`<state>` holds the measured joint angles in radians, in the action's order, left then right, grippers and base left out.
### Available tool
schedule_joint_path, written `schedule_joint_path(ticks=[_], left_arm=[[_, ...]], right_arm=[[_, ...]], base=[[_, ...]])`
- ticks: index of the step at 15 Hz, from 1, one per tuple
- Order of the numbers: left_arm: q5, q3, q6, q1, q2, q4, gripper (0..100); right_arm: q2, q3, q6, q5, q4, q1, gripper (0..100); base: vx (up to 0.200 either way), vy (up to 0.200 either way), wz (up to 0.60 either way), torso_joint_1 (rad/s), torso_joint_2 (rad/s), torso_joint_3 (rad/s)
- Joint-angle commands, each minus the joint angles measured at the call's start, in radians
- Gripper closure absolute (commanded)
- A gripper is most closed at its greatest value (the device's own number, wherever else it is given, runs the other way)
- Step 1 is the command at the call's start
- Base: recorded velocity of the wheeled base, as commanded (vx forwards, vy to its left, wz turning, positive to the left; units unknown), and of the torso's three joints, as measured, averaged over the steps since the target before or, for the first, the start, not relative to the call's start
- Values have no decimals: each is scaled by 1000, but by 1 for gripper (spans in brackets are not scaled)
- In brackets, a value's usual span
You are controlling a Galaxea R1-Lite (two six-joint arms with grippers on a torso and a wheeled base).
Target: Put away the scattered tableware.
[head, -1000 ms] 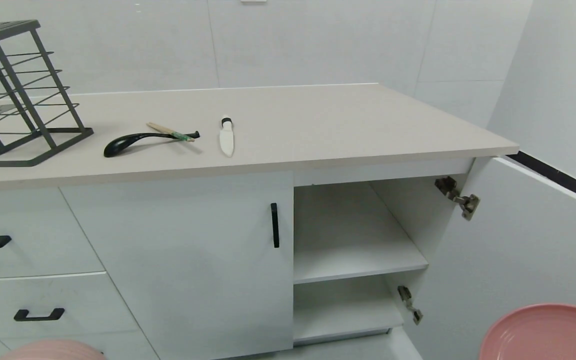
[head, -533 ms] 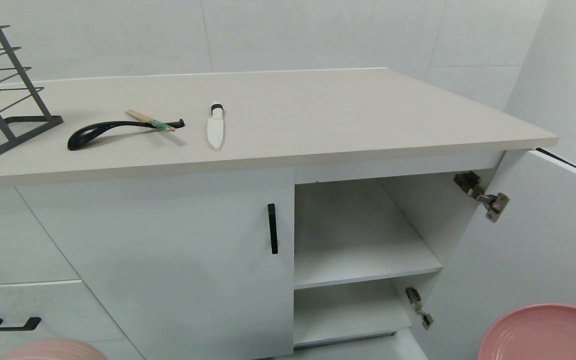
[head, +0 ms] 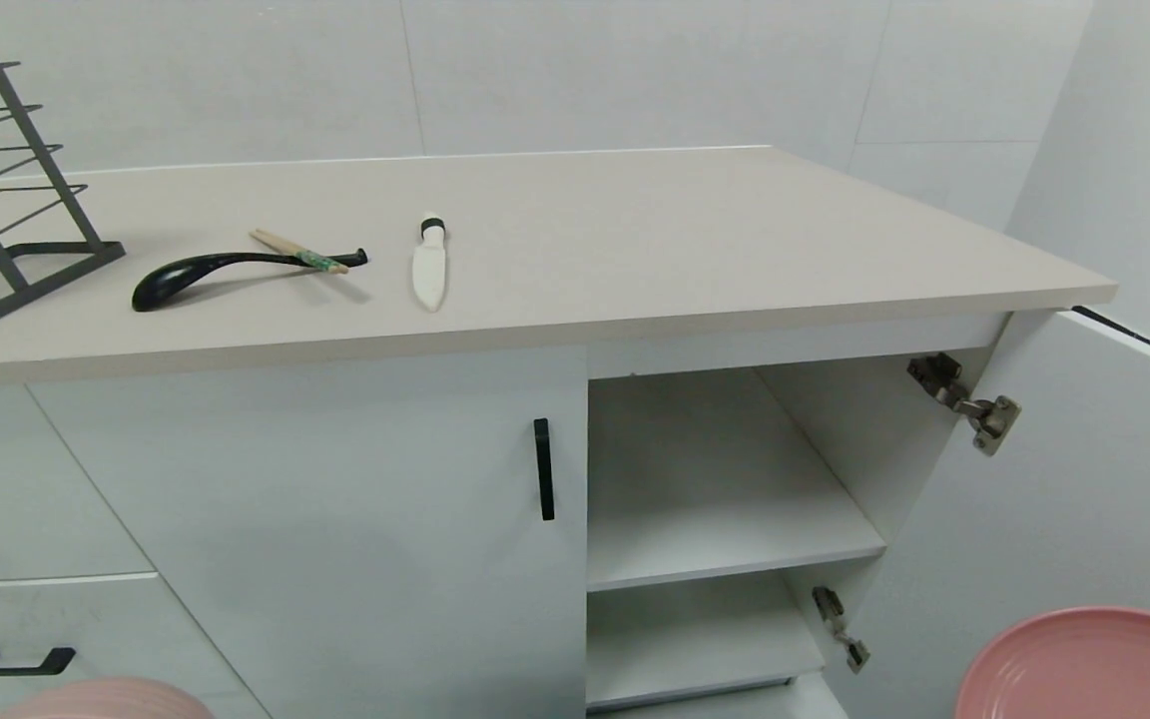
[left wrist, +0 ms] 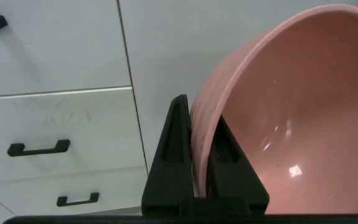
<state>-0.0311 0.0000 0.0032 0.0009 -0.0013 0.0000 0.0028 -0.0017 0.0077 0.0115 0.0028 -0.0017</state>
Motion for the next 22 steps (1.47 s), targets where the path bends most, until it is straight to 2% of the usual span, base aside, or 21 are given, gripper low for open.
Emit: schedule_joint_path(ticks=[1, 5, 17, 19, 20, 22], left_arm=[[-1, 0, 0, 1, 1, 0, 100], [-1, 0, 1, 1, 1, 0, 100], [-1, 0, 6, 1, 1, 0, 100], [-1, 0, 9, 1, 1, -2, 100], [-1, 0, 9, 1, 1, 0, 100], [-1, 0, 8, 1, 1, -2, 100]], right_arm=[[0, 0, 0, 1, 0, 0, 100], [0, 0, 2, 1, 0, 0, 100], [0, 2, -18, -1, -9, 0, 100], [0, -14, -18, 1, -165, -1, 100], [2, -37, -37, 12, -158, -1, 100], [69, -96, -58, 162, -66, 2, 100]], base=[[0, 0, 0, 0, 0, 0], [150, 0, 0, -3, -1, 7], [17, 0, 0, 0, 0, 1], [0, 0, 0, 0, 0, 0], [0, 0, 0, 0, 0, 0], [0, 0, 0, 0, 0, 0]])
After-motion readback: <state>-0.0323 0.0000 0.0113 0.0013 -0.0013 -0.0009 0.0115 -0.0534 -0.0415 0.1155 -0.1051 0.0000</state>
